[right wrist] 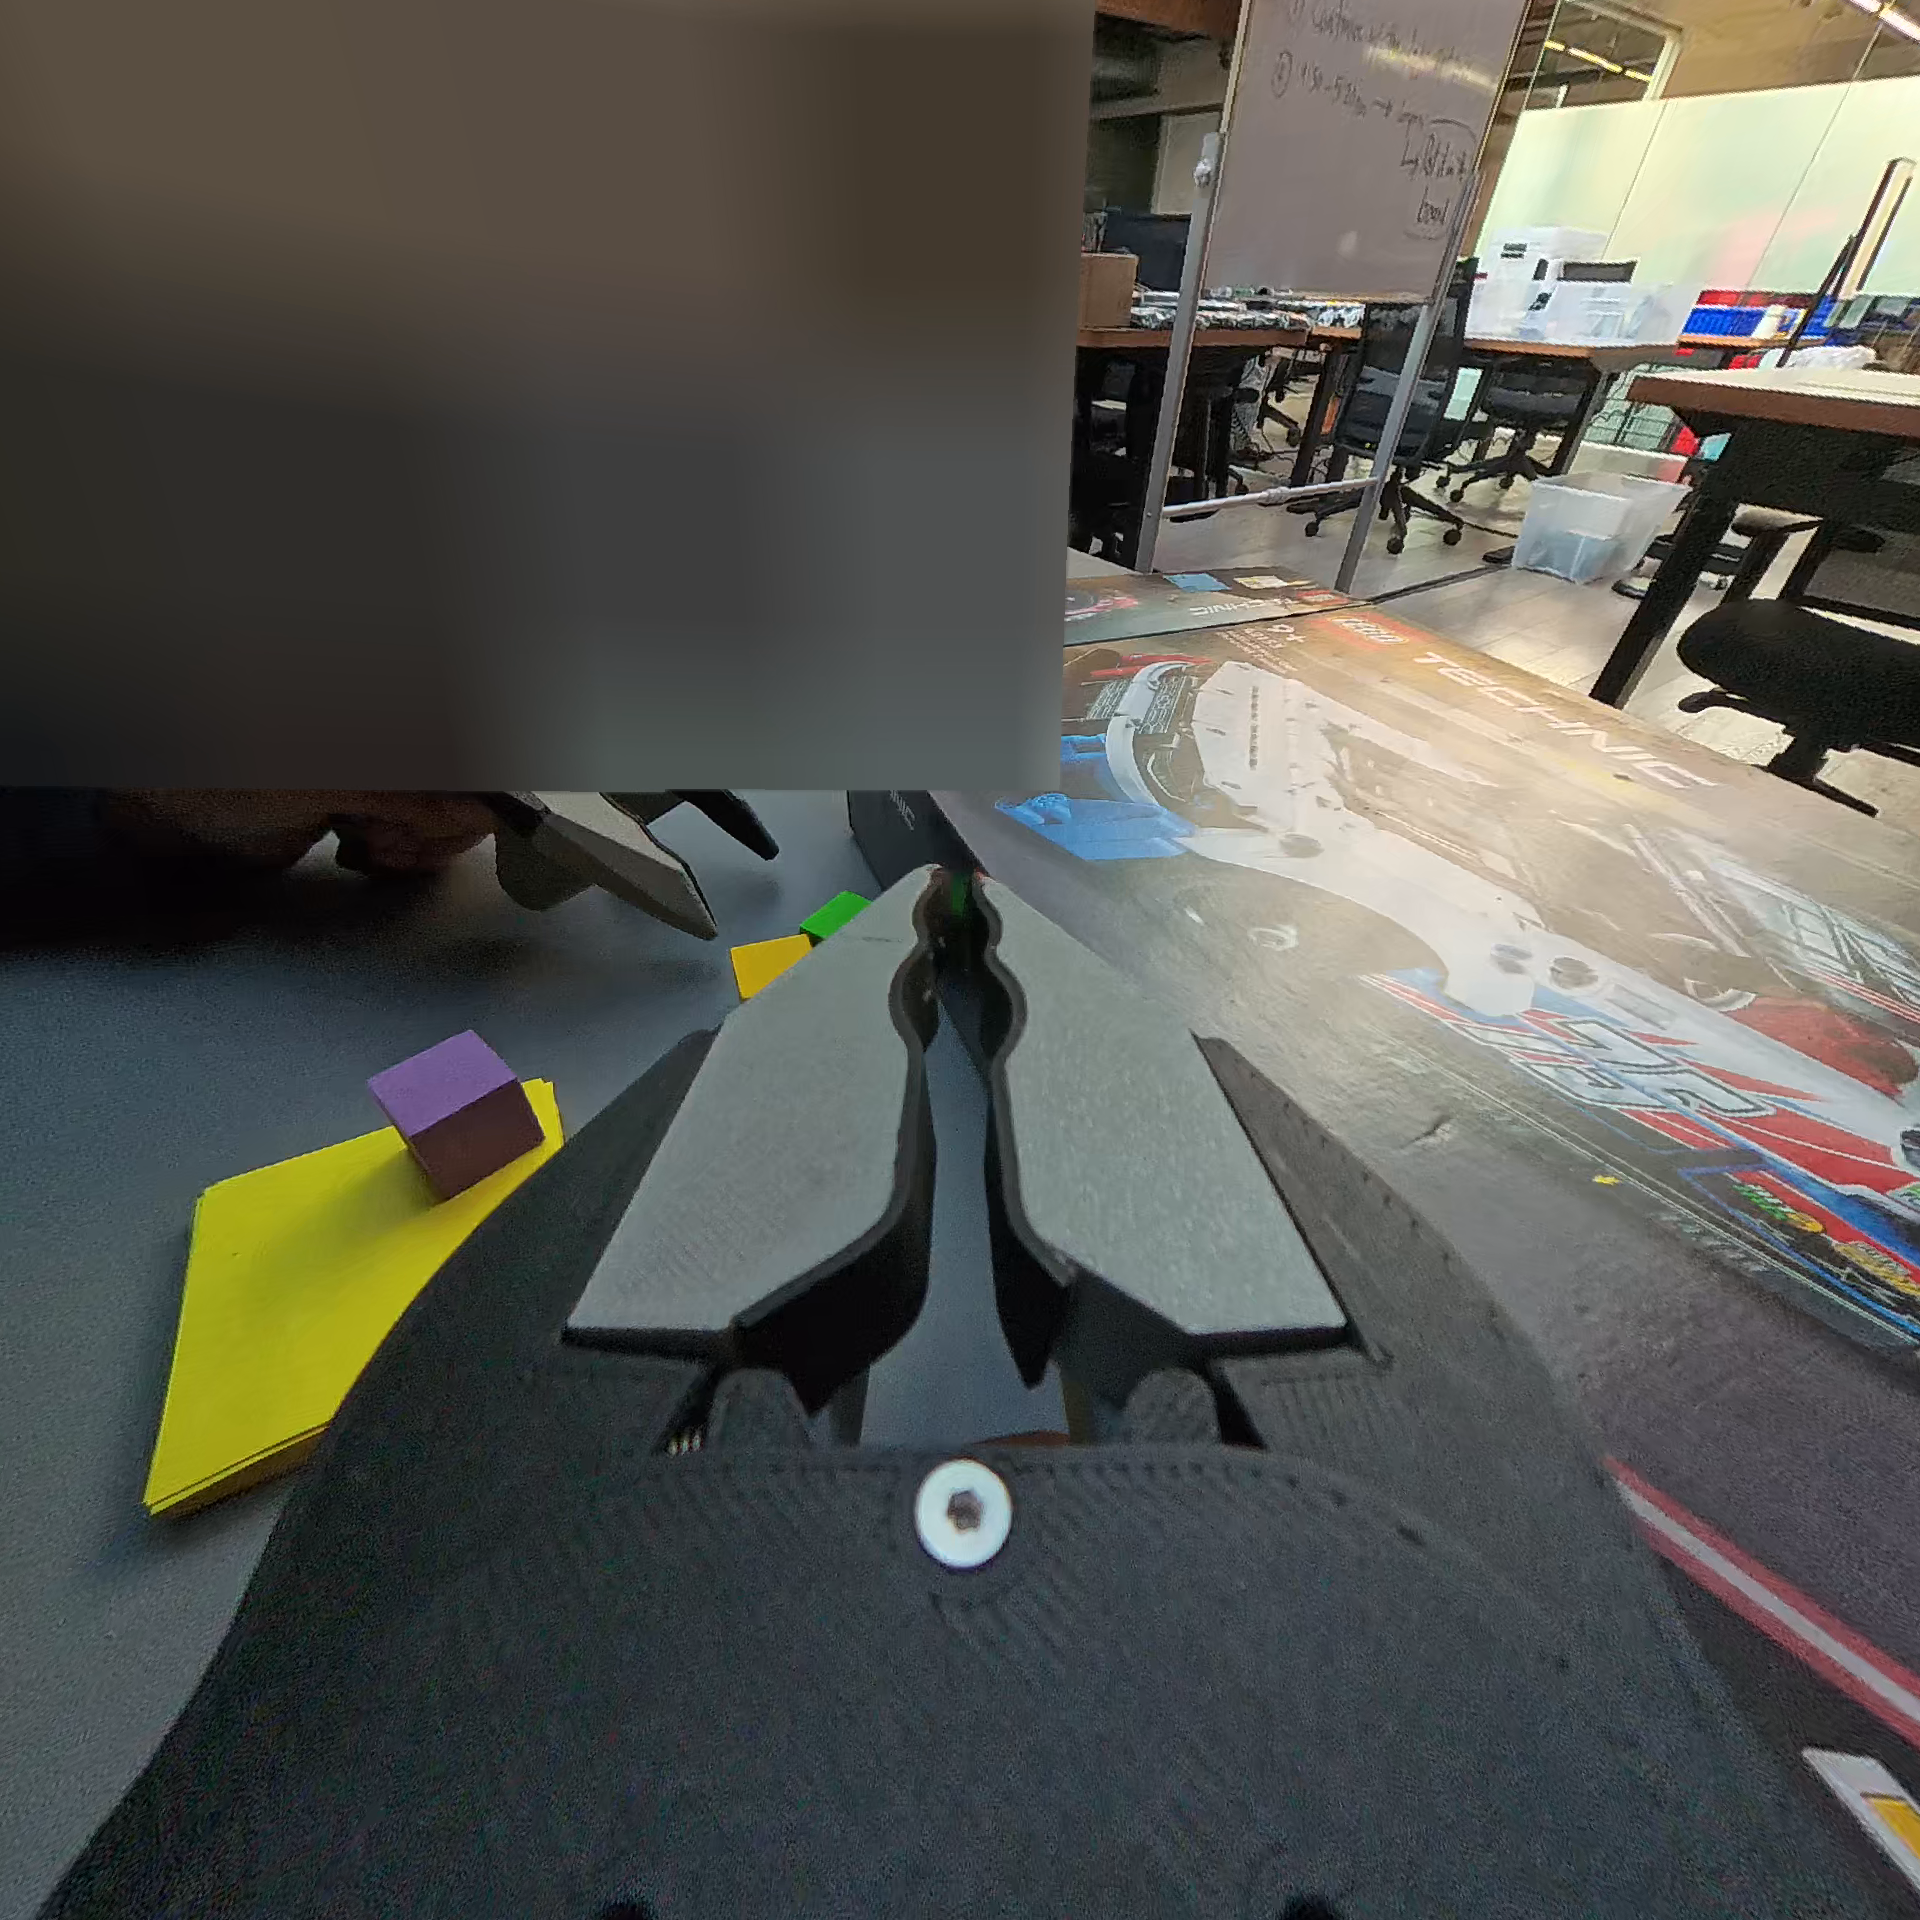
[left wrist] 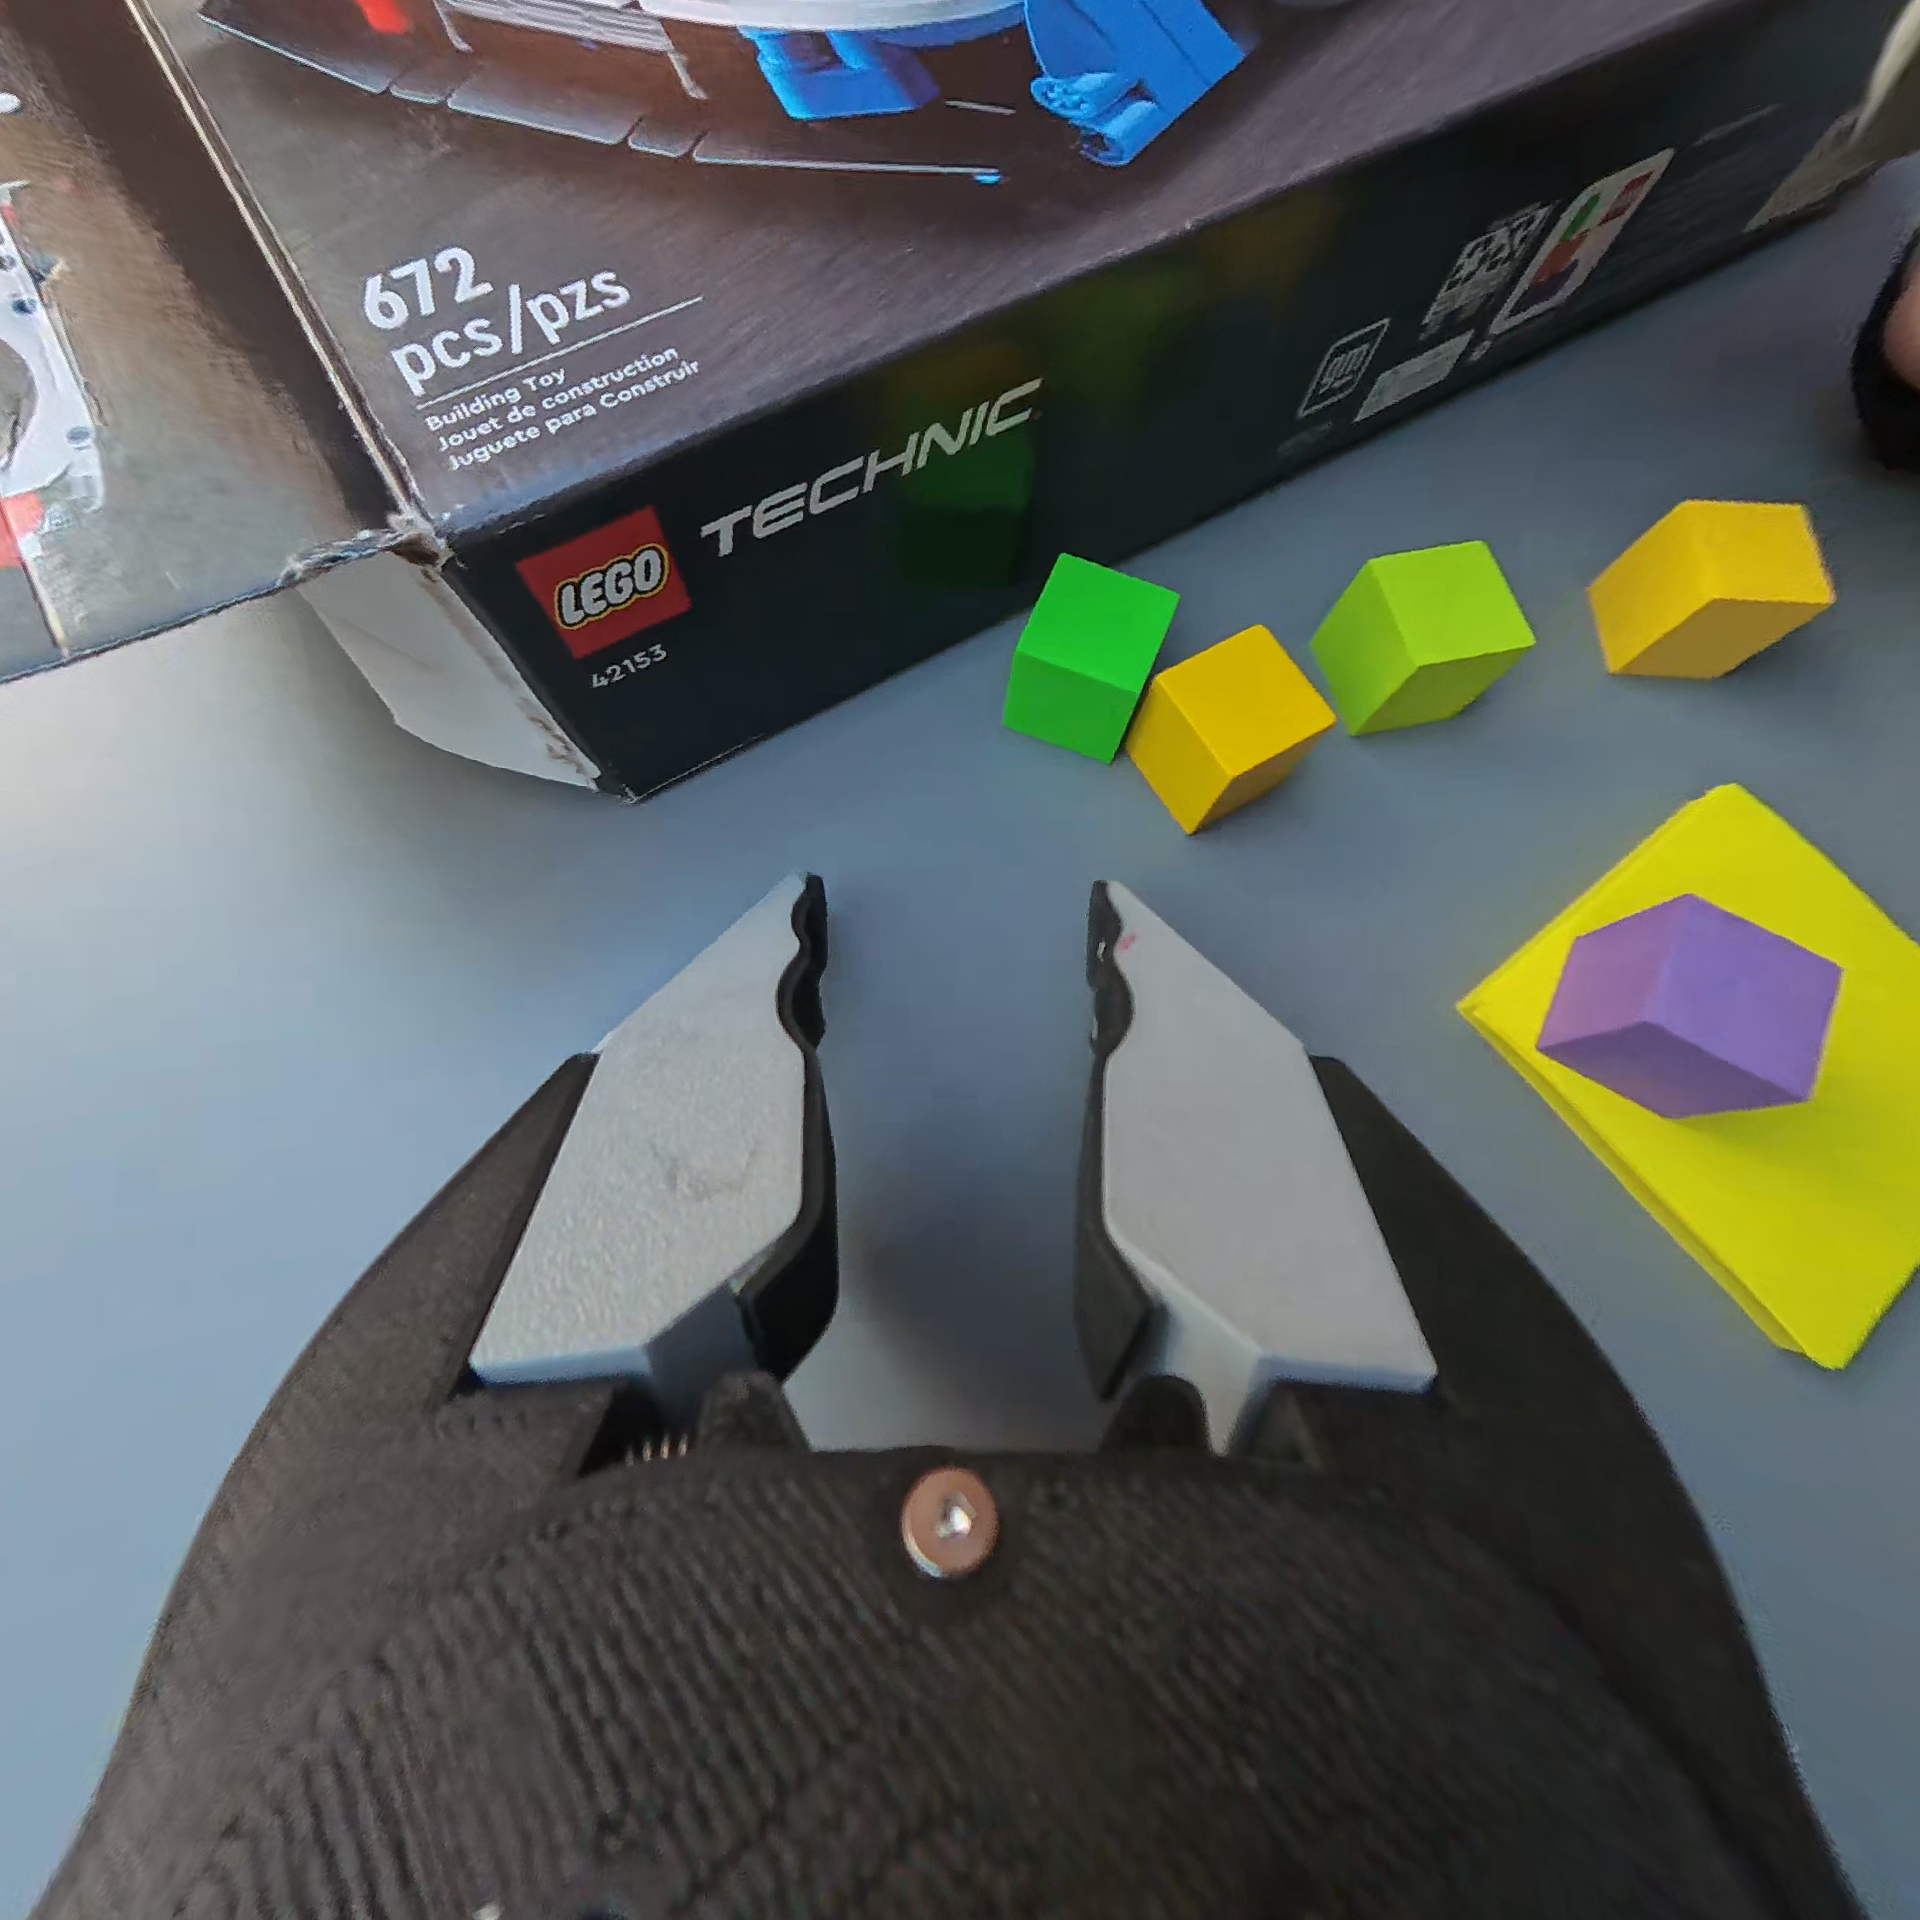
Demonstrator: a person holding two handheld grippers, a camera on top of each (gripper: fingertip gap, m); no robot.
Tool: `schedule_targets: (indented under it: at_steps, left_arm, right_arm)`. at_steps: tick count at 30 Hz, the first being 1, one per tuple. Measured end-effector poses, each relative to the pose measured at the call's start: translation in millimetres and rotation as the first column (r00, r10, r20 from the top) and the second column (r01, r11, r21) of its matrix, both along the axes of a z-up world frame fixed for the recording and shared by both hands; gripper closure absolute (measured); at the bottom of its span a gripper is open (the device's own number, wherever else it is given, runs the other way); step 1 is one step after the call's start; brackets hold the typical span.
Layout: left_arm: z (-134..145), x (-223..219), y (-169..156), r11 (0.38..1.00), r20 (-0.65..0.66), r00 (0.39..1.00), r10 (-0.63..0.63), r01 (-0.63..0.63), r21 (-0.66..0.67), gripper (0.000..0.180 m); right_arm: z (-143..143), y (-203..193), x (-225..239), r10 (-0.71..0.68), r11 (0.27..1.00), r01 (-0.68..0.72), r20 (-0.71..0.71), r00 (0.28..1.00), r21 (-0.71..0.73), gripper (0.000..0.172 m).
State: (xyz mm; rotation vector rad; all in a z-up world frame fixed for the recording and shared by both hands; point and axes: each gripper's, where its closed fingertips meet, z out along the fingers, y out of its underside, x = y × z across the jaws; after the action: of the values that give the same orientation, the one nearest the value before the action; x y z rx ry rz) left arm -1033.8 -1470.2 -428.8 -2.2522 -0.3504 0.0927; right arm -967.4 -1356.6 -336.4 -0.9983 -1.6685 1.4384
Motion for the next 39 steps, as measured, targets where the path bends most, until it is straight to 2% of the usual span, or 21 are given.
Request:
schedule_targets:
  at_steps: [3,4,6,8,10,12,15,18,21,25,27,33,39]
  left_arm:
    - [-6,-3,-2,0.998,-0.085,0.996,-0.001,-0.005,-0.069,0.132]
    - [-4,-9,-4,0.996,-0.148,0.989,0.016,-0.028,-0.082,0.125]
    - [3,-33,-16,0.985,-0.301,0.95,0.086,-0.126,-0.117,0.122]
    - [16,-49,-22,0.978,-0.347,0.924,0.159,-0.195,-0.07,0.118]
    - [32,-58,-27,0.971,-0.348,0.909,0.231,-0.236,0.027,0.124]
    - [38,-68,-41,0.955,-0.41,0.864,0.292,-0.29,0.069,0.13]
    - [33,-75,-70,0.92,-0.459,0.807,0.371,-0.388,0.062,0.131]
    - [46,-56,-85,0.904,-0.493,0.764,0.417,-0.403,0.141,0.141]
    - [51,-27,-89,0.913,-0.489,0.772,0.406,-0.368,0.177,0.18]
    - [49,-6,-97,0.927,-0.453,0.81,0.374,-0.327,0.181,0.18]
    - [49,-2,-101,0.929,-0.458,0.808,0.37,-0.323,0.181,0.165]
    - [42,-1,-99,0.94,-0.47,0.815,0.338,-0.315,0.13,0.153]
    - [40,2,-88,0.964,-0.566,0.785,0.252,-0.253,0.079,0.161]
  right_arm:
    - [4,-8,4,0.046,0.999,-0.046,-0.007,0.999,-0.022,0.169]
    - [2,-14,6,0.079,0.997,-0.078,0.01,0.997,-0.018,0.162]
    - [6,-23,9,0.106,0.994,-0.106,-0.005,0.994,0.019,0.154]
    - [9,-29,14,0.129,0.991,-0.128,-0.015,0.992,0.04,0.151]
    - [2,-18,12,0.042,0.993,-0.04,-0.017,0.999,0.107,0.15]
    - [-7,4,14,-0.09,0.982,0.09,-0.01,0.996,0.169,0.151]
    - [-7,23,32,-0.229,0.963,0.228,-0.013,0.973,0.143,0.153]
    - [-6,19,54,-0.269,0.954,0.268,-0.018,0.963,0.13,0.153]
    - [-8,16,68,-0.304,0.944,0.302,-0.01,0.953,0.135,0.153]
    - [-6,8,75,-0.304,0.948,0.303,-0.008,0.953,0.092,0.15]
    - [-7,7,75,-0.308,0.948,0.307,0.001,0.951,0.078,0.15]
    - [-19,5,66,-0.309,0.945,0.3,0.049,0.95,0.133,0.151]
    - [-24,8,58,-0.317,0.94,0.302,0.076,0.945,0.156,0.163]
